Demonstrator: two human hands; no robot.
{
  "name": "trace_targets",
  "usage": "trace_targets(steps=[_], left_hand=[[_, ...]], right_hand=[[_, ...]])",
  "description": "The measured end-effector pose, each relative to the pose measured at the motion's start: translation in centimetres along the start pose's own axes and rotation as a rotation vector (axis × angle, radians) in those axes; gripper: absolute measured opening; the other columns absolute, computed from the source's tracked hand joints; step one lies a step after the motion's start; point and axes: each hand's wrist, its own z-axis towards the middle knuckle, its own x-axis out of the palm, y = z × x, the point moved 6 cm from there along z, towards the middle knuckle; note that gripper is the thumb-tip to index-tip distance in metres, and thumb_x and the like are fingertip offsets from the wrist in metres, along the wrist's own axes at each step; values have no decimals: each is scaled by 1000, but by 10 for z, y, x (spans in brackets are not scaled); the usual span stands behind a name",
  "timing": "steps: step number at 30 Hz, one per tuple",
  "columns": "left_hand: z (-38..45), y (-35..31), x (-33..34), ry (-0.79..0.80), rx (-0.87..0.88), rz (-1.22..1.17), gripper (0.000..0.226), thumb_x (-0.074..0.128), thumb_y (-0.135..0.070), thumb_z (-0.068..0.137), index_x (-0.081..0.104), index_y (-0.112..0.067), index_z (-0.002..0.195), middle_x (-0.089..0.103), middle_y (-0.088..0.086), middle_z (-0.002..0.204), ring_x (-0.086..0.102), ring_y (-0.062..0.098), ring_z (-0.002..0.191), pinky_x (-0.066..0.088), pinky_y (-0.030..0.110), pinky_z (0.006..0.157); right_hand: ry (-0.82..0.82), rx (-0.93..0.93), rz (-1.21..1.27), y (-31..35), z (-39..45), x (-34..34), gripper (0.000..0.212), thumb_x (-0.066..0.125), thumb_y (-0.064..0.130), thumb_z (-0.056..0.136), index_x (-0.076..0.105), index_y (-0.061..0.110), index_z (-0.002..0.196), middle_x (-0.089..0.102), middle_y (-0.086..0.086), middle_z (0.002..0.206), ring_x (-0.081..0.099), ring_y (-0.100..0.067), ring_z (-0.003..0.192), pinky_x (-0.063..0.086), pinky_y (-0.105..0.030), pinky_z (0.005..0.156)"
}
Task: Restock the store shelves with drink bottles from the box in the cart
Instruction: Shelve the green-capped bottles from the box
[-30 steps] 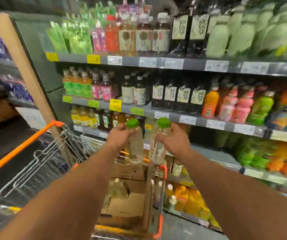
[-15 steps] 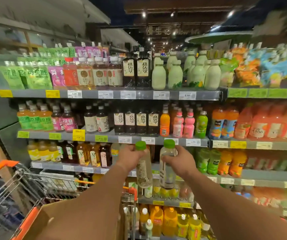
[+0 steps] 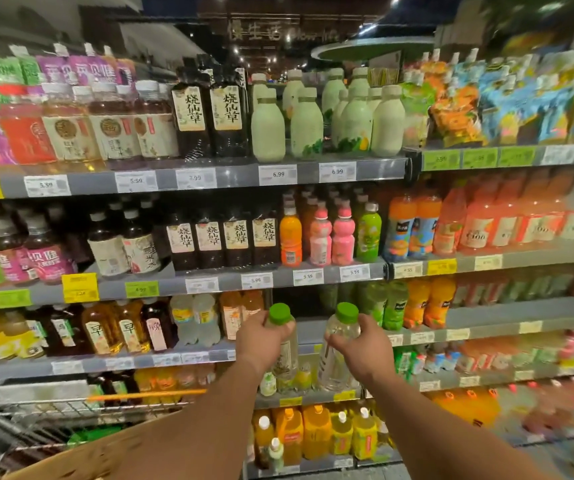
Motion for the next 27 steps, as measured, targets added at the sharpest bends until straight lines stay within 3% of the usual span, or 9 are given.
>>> trace_targets(steps=[2,4,8,12,18,21,24,27], left_hand=[[15,4,7,-27,-4,-11,18,76,-49,71,64,-46,84,66,-23,84,60,3,83,41,23,62],[32,9,15,-59,1,-29,26,79,-46,70,64,-46,92,66,-23,90,61,5,88,46,27,70],[71,25,36,-67,2,-35,46,81,-42,69,66,-39,112,69,-18,100,63,8,97,52,36,87],[103,47,60,-102,10,-44,54,82,-38,71,63,-34,121,68,-16,108,62,9,102,50,39,95],[138,65,77,-131,29,24,50,81,-36,73,64,-32,120,68,-16,105,62,9,99,45,22,80],[153,73,78,-146,15,55,38,80,-37,73,65,-35,108,65,-22,95,61,7,92,41,16,68],[170,86,81,-135,-44,77,33,81,-39,71,66,-30,99,70,-13,92,66,14,90,55,34,78],[185,95,82,-160,-111,95,45,83,-46,66,66,-22,101,72,-5,92,68,19,87,56,45,82]], right_hand=[[-29,5,19,-8,12,4,54,80,44,66,55,25,111,57,16,89,53,-12,82,39,-26,72],[-32,29,48,-18,28,11,47,80,44,65,46,30,95,51,21,79,55,-13,79,43,-29,70],[-25,64,92,-42,68,32,48,79,42,66,45,26,96,60,8,85,60,-19,81,50,-37,75],[-35,29,108,-63,108,55,49,79,40,67,39,30,94,59,12,81,60,-16,75,46,-30,68],[8,-10,101,-84,149,92,49,81,37,66,40,30,91,59,12,81,59,-16,76,46,-30,69],[40,-21,94,-88,162,113,49,81,35,68,40,27,93,59,7,86,58,-18,79,45,-30,71],[71,-39,75,-86,176,132,50,82,33,69,41,23,95,57,4,89,54,-17,79,43,-29,72],[73,-25,32,-85,190,147,52,83,37,67,42,20,93,52,6,83,51,-17,75,40,-28,69]])
